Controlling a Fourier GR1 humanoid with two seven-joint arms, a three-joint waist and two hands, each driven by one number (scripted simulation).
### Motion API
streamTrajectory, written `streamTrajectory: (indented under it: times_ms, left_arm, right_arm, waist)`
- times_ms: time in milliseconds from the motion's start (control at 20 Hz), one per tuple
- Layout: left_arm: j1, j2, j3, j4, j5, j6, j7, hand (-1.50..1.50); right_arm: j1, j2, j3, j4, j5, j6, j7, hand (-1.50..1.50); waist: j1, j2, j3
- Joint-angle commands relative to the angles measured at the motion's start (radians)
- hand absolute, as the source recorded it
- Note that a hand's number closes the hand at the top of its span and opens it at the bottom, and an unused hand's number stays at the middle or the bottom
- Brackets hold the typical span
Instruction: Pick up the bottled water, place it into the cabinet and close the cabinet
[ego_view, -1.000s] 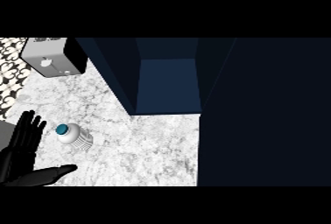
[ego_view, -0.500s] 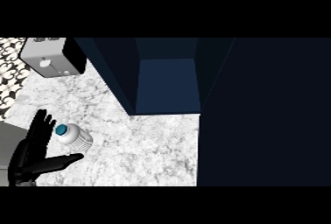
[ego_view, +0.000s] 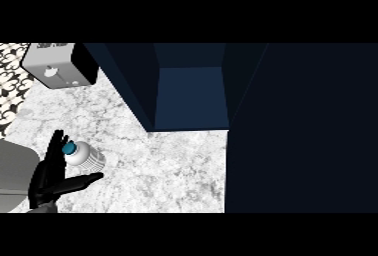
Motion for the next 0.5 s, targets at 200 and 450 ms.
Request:
streamTrajectory:
  times_ms: [200, 450]
  left_arm:
    - [-0.090, -0.005, 0.038, 0.181, 0.076, -0.114, -0.086, -1.50]
    - [-0.097, 0.007, 0.028, 0.366, 0.038, -0.214, -0.295, -1.50]
  right_arm:
    - [0.066, -0.021, -0.036, -0.176, -0.186, -0.032, 0.058, -1.50]
    - [0.078, -0.024, -0.039, -0.160, -0.172, -0.019, 0.025, -1.50]
  waist:
    - [0.010, 0.000, 0.001]
    - [0.003, 0.003, -0.001]
